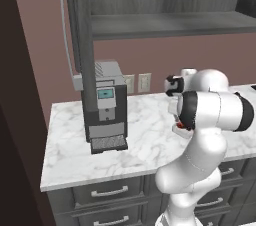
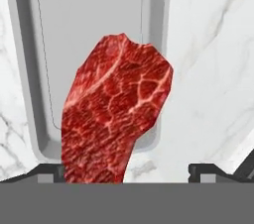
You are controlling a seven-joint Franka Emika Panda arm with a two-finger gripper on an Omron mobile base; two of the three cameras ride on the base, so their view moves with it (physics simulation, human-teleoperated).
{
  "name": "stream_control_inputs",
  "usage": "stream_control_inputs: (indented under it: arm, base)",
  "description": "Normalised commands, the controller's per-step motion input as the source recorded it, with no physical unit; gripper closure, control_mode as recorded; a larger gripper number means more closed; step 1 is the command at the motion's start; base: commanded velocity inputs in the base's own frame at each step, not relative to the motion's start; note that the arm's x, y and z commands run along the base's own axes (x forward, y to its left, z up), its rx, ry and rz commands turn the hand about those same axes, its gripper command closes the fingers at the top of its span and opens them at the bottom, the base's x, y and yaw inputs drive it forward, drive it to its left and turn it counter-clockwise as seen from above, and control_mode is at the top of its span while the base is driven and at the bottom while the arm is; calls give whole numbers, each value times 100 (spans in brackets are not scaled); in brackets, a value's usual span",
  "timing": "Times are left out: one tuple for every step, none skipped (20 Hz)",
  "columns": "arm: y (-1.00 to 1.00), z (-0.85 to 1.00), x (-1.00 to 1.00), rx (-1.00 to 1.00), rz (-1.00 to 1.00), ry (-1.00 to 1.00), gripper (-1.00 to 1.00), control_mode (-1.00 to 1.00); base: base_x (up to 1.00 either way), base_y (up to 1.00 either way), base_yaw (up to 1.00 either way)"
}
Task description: Retrieve the tupperware from the cabinet, then place the raw meat into the tupperware to avoid contamination.
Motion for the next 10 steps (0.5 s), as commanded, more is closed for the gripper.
stream_control_inputs:
  arm:
    - [0, 35, -30, -3, 0, -8, -100, -100]
    - [0, 33, -30, -3, 0, -5, -100, -100]
    - [1, 38, -29, -4, 0, -6, -100, -100]
    - [7, 40, -26, -5, 0, -5, -100, -100]
    - [10, 41, -25, -6, 0, -5, -100, -100]
    - [13, 44, -26, -6, -1, -4, -100, -100]
    - [16, 44, -28, -7, -1, -3, -100, -100]
    - [16, 45, -34, -6, -2, -3, -100, -100]
    - [14, 49, -35, -5, -3, -5, -100, -100]
    - [14, 56, -35, -5, -3, -9, -100, -100]
  base:
    - [0, 0, 0]
    - [0, 0, 0]
    - [0, 0, 0]
    - [0, 0, 0]
    - [0, 0, 0]
    - [0, 0, 0]
    - [0, 0, 0]
    - [0, 0, 0]
    - [0, 0, 0]
    - [0, 0, 0]
